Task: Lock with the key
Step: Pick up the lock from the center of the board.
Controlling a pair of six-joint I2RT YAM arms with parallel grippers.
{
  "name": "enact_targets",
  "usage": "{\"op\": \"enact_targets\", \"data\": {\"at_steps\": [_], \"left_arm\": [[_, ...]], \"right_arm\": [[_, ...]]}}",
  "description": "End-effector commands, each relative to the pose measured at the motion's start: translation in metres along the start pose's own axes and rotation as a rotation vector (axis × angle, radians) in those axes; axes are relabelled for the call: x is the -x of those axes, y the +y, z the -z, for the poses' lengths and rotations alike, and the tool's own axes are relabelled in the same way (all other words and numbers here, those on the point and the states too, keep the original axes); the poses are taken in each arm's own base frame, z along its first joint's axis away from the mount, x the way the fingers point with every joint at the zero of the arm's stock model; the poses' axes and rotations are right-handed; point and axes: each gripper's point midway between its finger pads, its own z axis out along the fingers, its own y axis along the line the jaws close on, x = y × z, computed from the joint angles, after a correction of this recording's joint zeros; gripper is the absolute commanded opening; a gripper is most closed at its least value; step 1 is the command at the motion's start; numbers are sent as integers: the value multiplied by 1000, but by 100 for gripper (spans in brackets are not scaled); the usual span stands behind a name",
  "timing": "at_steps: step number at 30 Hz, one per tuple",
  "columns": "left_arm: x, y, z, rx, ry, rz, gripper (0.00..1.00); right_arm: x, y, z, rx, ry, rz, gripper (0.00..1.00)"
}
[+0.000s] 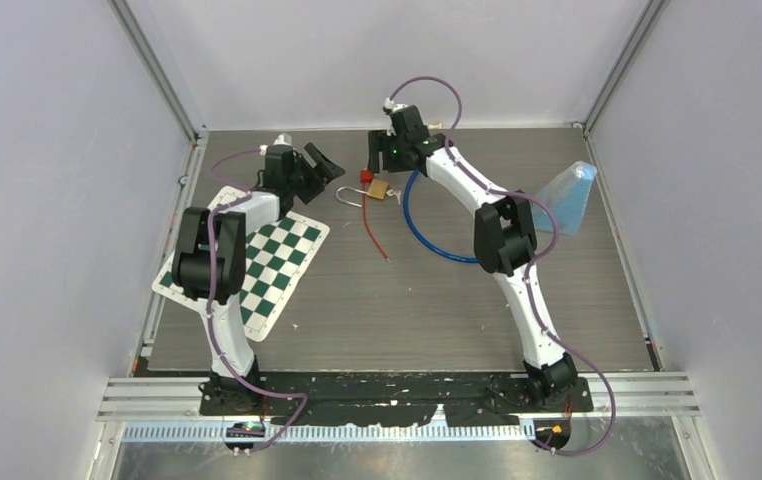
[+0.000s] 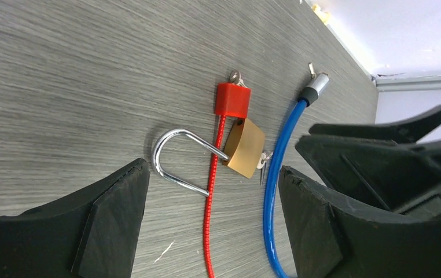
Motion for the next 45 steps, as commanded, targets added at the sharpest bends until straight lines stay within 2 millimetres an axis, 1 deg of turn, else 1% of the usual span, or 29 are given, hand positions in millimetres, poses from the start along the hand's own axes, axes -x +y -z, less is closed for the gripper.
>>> {"op": "enact_targets", "data": {"at_steps": [1, 2, 7, 11, 12, 13, 16, 20, 23, 24, 25, 26, 27, 28, 29, 30, 31, 32, 33, 34, 35, 36, 37, 39, 40, 42, 43, 44, 45], "left_arm": [[9, -8, 6, -20, -33, -27, 80], [7, -8, 7, -19, -27, -32, 80], [5, -12, 16, -26, -23, -50, 80], [5, -15, 24, -35, -28, -68, 80], [5, -17, 27, -38, -30, -74, 80], [6, -18, 29, -41, -34, -82, 80], [9, -21, 36, -39, -45, -102, 80], [14, -20, 44, -15, -59, -131, 80], [16, -19, 50, 12, -66, -144, 80], [17, -17, 52, 23, -65, -147, 80], [17, -16, 54, 34, -66, -152, 80], [16, -15, 56, 45, -62, -154, 80], [15, -13, 59, 54, -60, -157, 80], [14, -10, 62, 67, -58, -160, 80], [13, -8, 64, 73, -58, -163, 80], [11, -6, 68, 76, -56, -168, 80], [11, -6, 71, 79, -59, -171, 80], [10, -4, 73, 85, -60, -173, 80], [9, -2, 76, 90, -61, -176, 80], [7, 0, 80, 98, -60, -179, 80], [5, 2, 83, 104, -60, -183, 80], [3, 5, 86, 113, -60, -187, 80], [2, 7, 89, 120, -61, -191, 80], [0, 9, 95, 127, -63, -201, 80], [-2, 11, 99, 131, -63, -205, 80], [-2, 11, 105, 132, -66, -212, 80], [-2, 11, 108, 133, -68, -215, 80], [-2, 10, 111, 133, -74, -219, 80], [-1, 10, 115, 137, -78, -221, 80]], "right_arm": [[11, 10, -13, 33, -31, 51, 76], [14, 11, -12, 36, -35, 45, 75], [-5, 15, -27, 51, 7, -86, 70], [-12, 11, -37, 30, 15, -158, 71], [-17, 10, -41, 28, 26, -168, 71], [-17, 13, -42, 42, 30, -178, 72], [-29, 16, -49, 65, 66, -199, 72], [-45, 24, -49, 95, 119, -210, 70], [-49, 32, -43, 106, 133, -186, 68], [-57, 36, -42, 107, 152, -176, 67], [-55, 39, -37, 110, 151, -158, 66], [-63, 41, -35, 102, 168, -144, 65], [-59, 45, -27, 102, 163, -118, 65], [-69, 46, -26, 85, 178, -99, 65], [-63, 50, -18, 87, 162, -71, 65], [-73, 50, -17, 74, 177, -42, 64], [-69, 55, -10, 78, 166, -25, 64], [-79, 57, -9, 73, 182, 6, 63], [-79, 65, -3, 74, 177, 29, 59], [-89, 64, -3, 69, 193, 56, 55], [-91, 71, 1, 67, 189, 79, 51], [-101, 69, 1, 57, 205, 99, 50], [-109, 73, 3, 46, 212, 122, 47], [-119, 76, 6, 26, 217, 161, 44], [-119, 75, 7, 8, 210, 177, 44], [-116, 72, 12, -38, 187, 197, 46], [-110, 71, 15, -59, 168, 203, 53], [-102, 71, 19, -68, 150, 207, 57], [-96, 69, 22, -86, 131, 209, 64]]}}
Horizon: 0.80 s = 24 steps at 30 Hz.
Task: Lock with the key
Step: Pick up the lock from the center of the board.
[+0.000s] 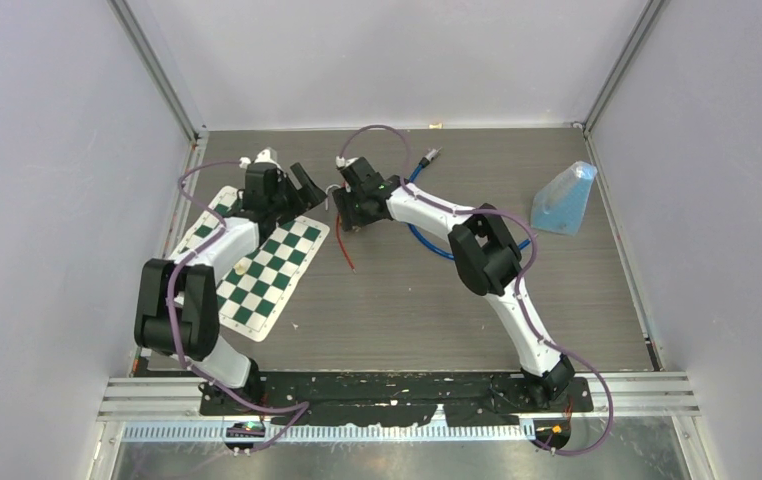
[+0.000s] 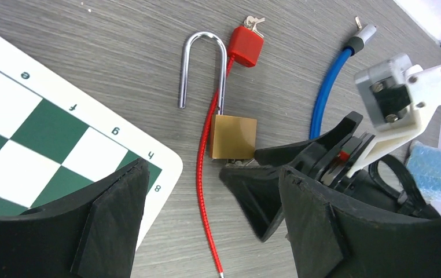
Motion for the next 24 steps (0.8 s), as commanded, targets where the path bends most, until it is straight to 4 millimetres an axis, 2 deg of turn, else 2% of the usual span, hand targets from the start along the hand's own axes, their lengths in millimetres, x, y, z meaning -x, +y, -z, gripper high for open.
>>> {"op": "enact_targets", "data": {"at_steps": [1, 2, 4, 8, 9, 10, 11, 12, 13, 20, 23, 24], "left_arm": [[19, -4, 23, 1, -74, -42, 80], [24, -5, 28, 2, -92, -45, 80], [26, 0, 36, 27, -102, -46, 81], [38, 10, 54, 92, -163, -37, 81], [41, 13, 58, 110, -179, -33, 82], [44, 15, 63, 126, -194, -29, 82], [47, 17, 68, 136, -208, -26, 82], [47, 19, 71, 145, -218, -26, 83], [50, 19, 74, 146, -230, -26, 83], [62, 18, 94, 151, -300, -27, 85], [65, 17, 97, 147, -310, -25, 85], [65, 17, 97, 145, -312, -25, 85]], "right_arm": [[31, -14, 34, -111, -93, 47, 68], [36, -15, 36, -117, -108, 48, 75], [44, -13, 41, -118, -133, 44, 81], [51, -5, 36, -118, -157, 35, 86], [46, -5, 28, -127, -144, 36, 87], [53, -1, 28, -130, -162, 23, 86], [46, -2, 19, -136, -140, 21, 86], [51, 0, 19, -131, -148, 10, 85], [47, 1, 12, -132, -137, 10, 84], [50, 14, 16, -116, -184, 8, 87], [50, 8, 12, -164, -177, -13, 86], [46, 3, 5, -192, -164, -14, 84]]}}
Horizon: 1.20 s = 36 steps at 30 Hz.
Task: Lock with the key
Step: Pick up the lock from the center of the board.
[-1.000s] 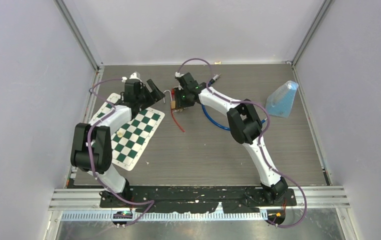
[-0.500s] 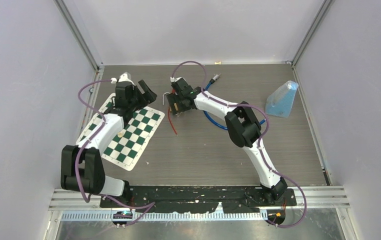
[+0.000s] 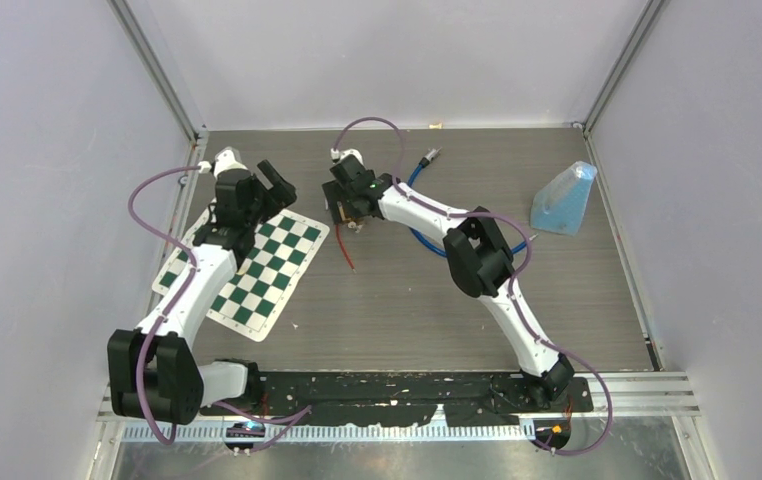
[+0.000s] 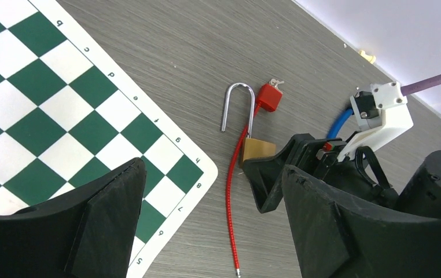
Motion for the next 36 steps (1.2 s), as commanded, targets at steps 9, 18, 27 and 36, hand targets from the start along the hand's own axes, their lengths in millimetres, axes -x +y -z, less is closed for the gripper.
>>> {"op": "enact_targets", "data": {"at_steps": [9, 18, 27, 36], "left_arm": [[13, 10, 8, 24, -48, -8, 85], [11, 11, 6, 20, -40, 7, 86], [11, 13, 9, 18, -38, 5, 86], [-3, -10, 18, -126, 25, 17, 86]], "right_arm": [[2, -5, -18, -98, -11, -31, 77], [0, -16, -14, -158, 0, -17, 68], [5, -3, -16, -84, 9, 1, 52], [50, -4, 30, 6, -82, -95, 31]]}}
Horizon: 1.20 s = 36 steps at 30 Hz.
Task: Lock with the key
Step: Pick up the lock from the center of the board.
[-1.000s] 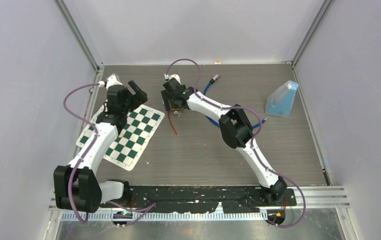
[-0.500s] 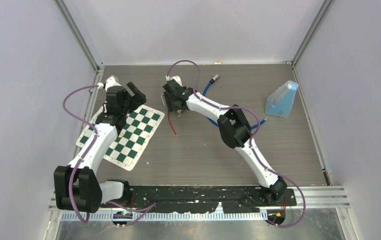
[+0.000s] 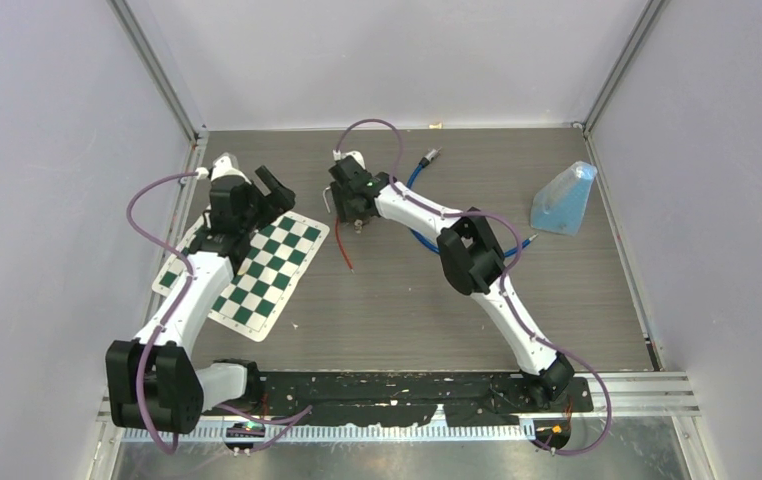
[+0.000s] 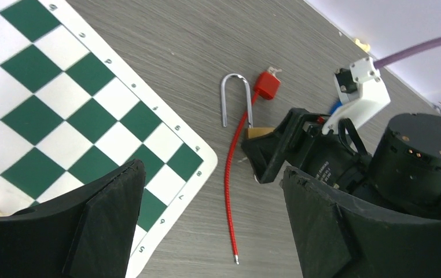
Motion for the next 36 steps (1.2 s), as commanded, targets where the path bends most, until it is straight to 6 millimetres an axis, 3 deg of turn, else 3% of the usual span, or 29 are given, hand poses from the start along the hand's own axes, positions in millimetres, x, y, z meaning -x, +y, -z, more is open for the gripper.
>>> {"op": "enact_targets", "data": {"at_steps": [1, 2, 3, 5, 11, 12, 13, 14, 15, 16, 17, 20, 22, 28, 36], "left_arm": [[-5, -20, 10, -127, 25, 9, 86], [-10, -20, 11, -134, 36, 18, 86], [-19, -19, 12, -147, 52, 20, 86], [-29, -24, 14, -193, 63, 16, 86], [-42, -48, 27, -357, 83, -5, 85], [-42, -52, 31, -378, 82, -8, 85], [-42, -55, 34, -392, 76, -12, 85], [-41, -59, 39, -412, 67, -16, 85], [-40, -65, 43, -438, 57, -25, 85], [-40, -72, 49, -468, 47, -37, 85], [-38, -80, 55, -500, 27, -52, 86], [-33, -103, 71, -589, -33, -123, 86], [-28, -117, 81, -633, -78, -175, 86], [-14, -151, 97, -696, -193, -226, 87], [-9, -187, 112, -756, -297, -263, 83]], "right_arm": [[52, 2, 54, 106, -104, -115, 31], [67, 2, 68, 147, -137, -145, 31], [59, 0, 67, 157, -116, -181, 31], [79, 0, 93, 248, -176, -273, 31], [96, 6, 145, 507, -241, -492, 31], [90, 5, 146, 522, -223, -539, 31], [104, 6, 163, 569, -269, -560, 31], [97, 6, 163, 577, -246, -606, 31], [111, 7, 181, 623, -300, -621, 31], [106, 7, 182, 636, -286, -665, 31], [117, 9, 199, 681, -327, -684, 31], [117, 11, 218, 741, -330, -801, 31], [126, 8, 252, 781, -376, -855, 31], [126, 5, 300, 816, -434, -1005, 33], [119, 8, 331, 883, -398, -1148, 33]]}}
